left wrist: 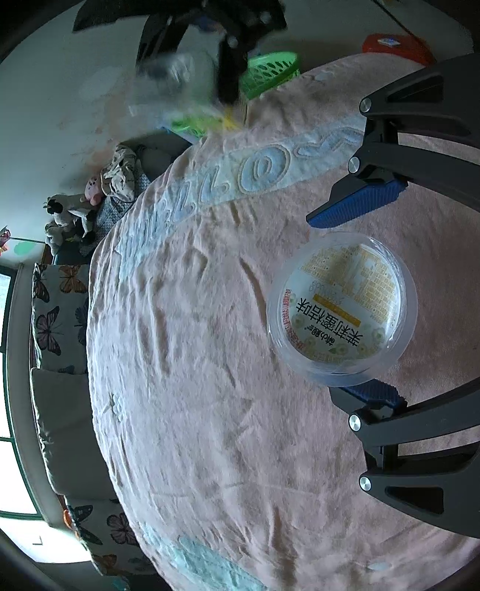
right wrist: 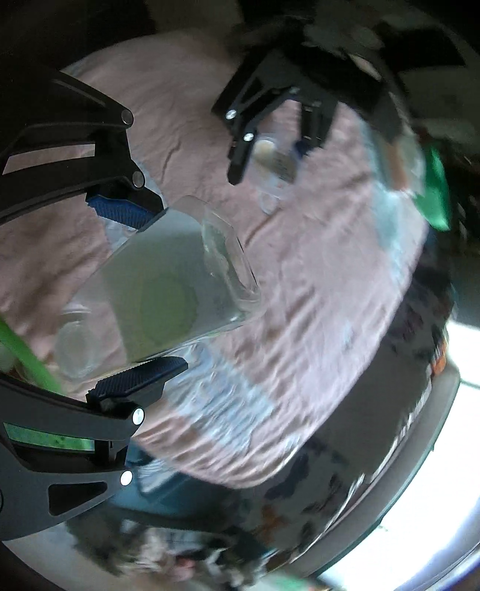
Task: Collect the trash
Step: 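Grasp the clear yogurt cup with the left tool while the right tool grasps the white bottle, then carry the white bottle into the green basket with the right tool while the left tool carries the yogurt cup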
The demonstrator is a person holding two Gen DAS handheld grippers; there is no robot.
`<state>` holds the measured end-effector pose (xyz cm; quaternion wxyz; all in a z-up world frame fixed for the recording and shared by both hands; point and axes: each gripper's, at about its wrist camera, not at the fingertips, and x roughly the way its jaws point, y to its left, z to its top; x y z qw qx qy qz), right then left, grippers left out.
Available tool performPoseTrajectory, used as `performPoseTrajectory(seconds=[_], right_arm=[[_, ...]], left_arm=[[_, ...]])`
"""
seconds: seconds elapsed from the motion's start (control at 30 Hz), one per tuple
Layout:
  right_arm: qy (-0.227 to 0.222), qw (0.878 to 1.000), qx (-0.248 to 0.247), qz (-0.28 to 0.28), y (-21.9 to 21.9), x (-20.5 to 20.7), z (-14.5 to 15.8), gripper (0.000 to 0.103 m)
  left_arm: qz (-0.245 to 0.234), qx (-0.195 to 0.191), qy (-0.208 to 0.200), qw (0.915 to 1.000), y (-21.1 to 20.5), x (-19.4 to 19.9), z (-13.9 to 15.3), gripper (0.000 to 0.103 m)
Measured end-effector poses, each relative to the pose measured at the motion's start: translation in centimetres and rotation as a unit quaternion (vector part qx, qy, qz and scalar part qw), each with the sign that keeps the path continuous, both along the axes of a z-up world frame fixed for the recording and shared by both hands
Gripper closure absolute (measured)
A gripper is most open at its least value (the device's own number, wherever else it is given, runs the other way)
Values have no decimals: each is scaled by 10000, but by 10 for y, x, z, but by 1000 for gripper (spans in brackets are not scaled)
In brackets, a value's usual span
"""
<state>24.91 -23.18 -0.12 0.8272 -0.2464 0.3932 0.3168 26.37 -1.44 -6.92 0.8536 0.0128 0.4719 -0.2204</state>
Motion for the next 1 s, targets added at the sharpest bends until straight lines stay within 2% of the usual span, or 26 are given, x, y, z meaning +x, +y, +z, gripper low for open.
performPoseTrajectory(seconds=[0.03, 0.23, 0.33, 0.57, 0.77, 1.0], right_arm=[[-29, 9998, 133, -166, -7, -3, 3, 37], [-140, 9908, 773, -1099, -47, -19, 20, 38], [-138, 9823, 1116, -1498, -66, -28, 24, 39], [-284, 9585, 1772, -2215, -105, -48, 45, 40], [-448, 9385, 1850, -2880, -149, -64, 52, 40], [-317, 9152, 1783, -3600, -202, -75, 19, 40]], left_arm=[[4, 3, 8, 10000, -1, 0, 0, 38], [126, 10, 15, 9999, 0, -2, 0, 39], [147, 37, -60, 9999, -3, -7, 5, 39], [15, -243, -242, 9994, -17, -18, 35, 39], [-281, -503, -296, 9979, -53, -23, 56, 39], [-697, -636, -400, 9947, -106, -27, 74, 39]])
